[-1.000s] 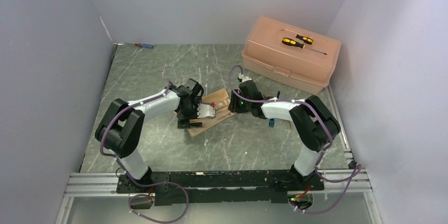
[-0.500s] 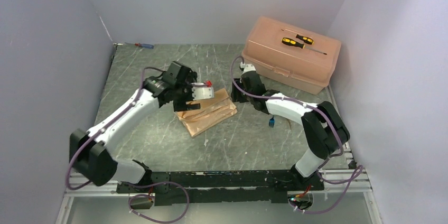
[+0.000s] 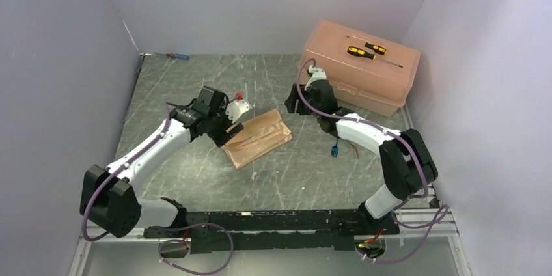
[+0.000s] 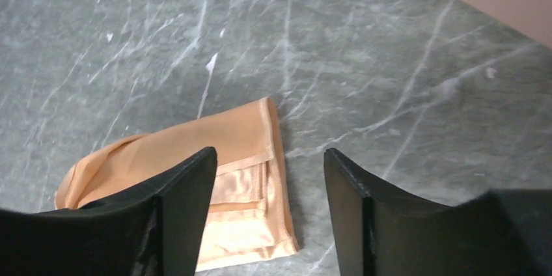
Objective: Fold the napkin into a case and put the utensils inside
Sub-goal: Pick up the top corner of the smaller rectangle folded napkin from the center of the board.
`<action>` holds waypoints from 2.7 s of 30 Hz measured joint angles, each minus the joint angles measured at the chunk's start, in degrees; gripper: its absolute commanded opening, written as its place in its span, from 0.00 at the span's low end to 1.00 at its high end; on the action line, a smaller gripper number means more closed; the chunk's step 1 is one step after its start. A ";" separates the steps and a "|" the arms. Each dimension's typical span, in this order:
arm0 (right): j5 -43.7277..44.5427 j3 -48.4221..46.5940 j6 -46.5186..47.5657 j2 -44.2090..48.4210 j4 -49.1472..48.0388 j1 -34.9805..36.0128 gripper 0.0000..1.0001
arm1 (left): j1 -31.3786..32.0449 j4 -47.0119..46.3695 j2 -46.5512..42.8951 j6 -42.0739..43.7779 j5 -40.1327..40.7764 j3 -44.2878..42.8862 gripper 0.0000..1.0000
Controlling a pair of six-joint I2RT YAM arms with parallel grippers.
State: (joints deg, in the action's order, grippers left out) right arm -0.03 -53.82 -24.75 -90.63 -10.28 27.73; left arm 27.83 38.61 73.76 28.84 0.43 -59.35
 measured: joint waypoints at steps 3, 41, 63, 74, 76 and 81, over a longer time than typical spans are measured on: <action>1.33 -0.04 1.25 0.02 0.13 3.58 0.56 | 0.00 -1.33 2.29 -5.05 -0.92 0.46 0.75; 0.04 -0.31 2.56 -6.56 2.60 14.36 0.52 | -10.23 -0.46 20.81 -24.48 -15.54 1.27 0.39; -2.43 1.38 1.57 -7.39 4.20 11.28 0.49 | -9.46 -5.09 16.87 -17.55 -12.11 5.84 0.45; -3.74 2.03 0.63 -8.72 4.13 9.81 0.45 | -9.20 -5.07 17.22 -17.18 -11.15 5.84 0.03; -3.96 2.36 0.50 -9.27 4.13 9.73 0.45 | -9.20 -4.94 17.22 -16.83 -10.58 5.84 0.03; -4.81 2.89 0.09 -10.32 3.52 8.63 0.43 | -9.20 -5.20 17.22 -13.33 -7.37 5.84 0.03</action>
State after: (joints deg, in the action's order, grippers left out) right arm -4.84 -50.94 -24.67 -100.95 -6.76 36.36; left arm 18.63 33.41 90.98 15.51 -6.94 -53.52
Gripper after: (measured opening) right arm 0.438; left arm 0.039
